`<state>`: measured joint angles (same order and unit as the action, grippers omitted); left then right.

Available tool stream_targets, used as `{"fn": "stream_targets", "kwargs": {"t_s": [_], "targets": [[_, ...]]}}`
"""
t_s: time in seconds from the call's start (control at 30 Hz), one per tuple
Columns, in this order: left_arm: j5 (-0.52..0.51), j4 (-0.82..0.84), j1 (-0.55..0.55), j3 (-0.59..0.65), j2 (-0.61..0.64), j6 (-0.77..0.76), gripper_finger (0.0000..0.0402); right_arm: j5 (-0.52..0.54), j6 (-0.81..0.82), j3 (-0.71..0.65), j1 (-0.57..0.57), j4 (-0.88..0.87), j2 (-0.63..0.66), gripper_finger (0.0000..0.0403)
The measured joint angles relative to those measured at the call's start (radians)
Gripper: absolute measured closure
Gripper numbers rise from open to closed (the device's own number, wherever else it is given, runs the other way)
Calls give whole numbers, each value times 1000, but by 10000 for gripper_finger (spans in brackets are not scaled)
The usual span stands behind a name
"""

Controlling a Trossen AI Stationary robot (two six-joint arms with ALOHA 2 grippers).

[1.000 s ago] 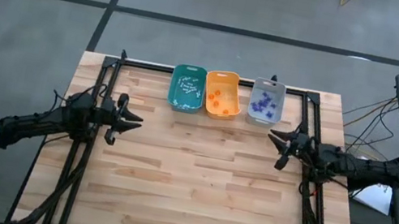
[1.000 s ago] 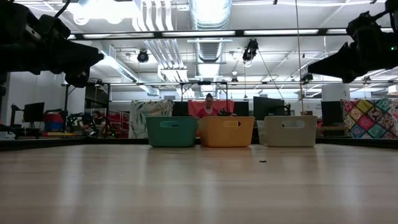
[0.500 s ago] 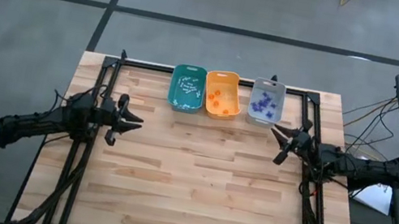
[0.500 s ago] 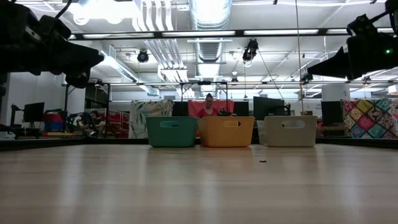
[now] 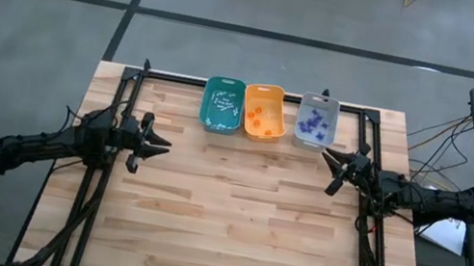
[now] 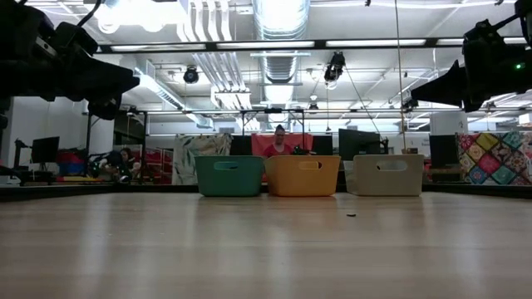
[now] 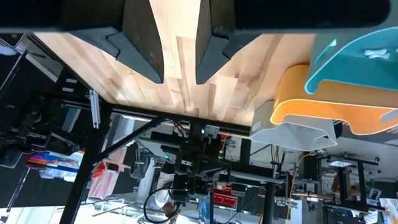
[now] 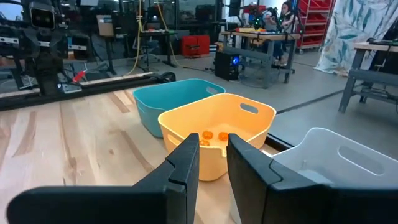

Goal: Sort Halloween decoration
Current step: Return to Home Position

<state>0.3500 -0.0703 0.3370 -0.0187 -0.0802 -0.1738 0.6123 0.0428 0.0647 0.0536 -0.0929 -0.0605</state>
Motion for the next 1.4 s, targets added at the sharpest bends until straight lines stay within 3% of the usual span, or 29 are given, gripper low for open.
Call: {"fn": "stream_targets", "kwargs": {"t_s": [1.4], "targets": [[-1,-5,0,-3,-19,0,326,-2,2,0,0,1,0,330]]}}
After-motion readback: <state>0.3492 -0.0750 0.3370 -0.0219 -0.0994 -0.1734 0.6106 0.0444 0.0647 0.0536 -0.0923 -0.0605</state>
